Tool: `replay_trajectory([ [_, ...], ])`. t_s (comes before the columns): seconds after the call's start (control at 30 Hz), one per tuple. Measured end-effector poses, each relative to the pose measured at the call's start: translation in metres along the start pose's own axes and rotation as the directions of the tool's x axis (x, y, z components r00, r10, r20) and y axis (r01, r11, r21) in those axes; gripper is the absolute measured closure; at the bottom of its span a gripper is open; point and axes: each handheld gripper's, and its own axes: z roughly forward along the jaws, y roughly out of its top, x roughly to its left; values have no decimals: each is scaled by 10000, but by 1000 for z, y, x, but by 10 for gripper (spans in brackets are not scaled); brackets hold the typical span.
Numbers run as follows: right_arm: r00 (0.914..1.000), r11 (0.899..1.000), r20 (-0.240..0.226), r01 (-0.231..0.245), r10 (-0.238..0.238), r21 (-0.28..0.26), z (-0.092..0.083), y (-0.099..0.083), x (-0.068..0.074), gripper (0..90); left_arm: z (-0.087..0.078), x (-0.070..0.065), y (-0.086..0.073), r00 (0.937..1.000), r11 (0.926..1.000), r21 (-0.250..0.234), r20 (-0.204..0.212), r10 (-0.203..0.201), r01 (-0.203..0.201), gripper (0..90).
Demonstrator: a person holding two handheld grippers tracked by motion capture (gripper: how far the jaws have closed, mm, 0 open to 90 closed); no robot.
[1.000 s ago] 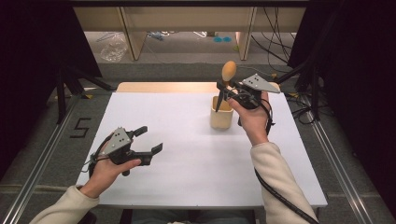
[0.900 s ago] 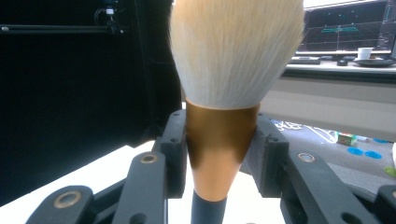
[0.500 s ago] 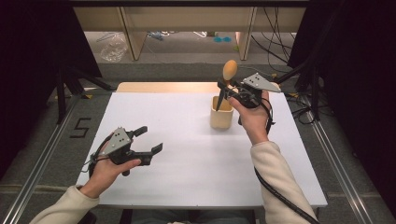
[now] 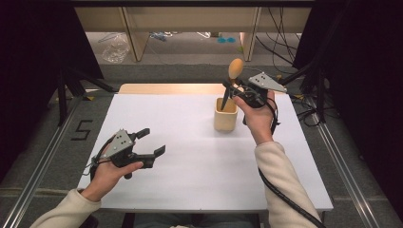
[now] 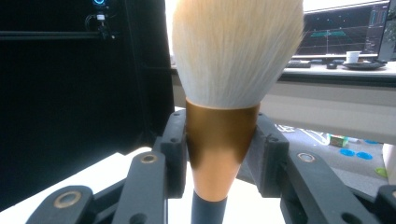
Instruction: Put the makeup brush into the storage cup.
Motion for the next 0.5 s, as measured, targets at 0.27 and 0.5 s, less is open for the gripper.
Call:
replay_trajectory([
  [0.27,9999,9999,133,70,-71,82,4,-3,-3,640,0,0,0,9999,9999,-20,-27,-156,155,148],
  [0.5,9994,9999,325,102,-106,123,5,-7,-8,640,0,0,-1,9999,9999,4,-18,-140,140,148],
])
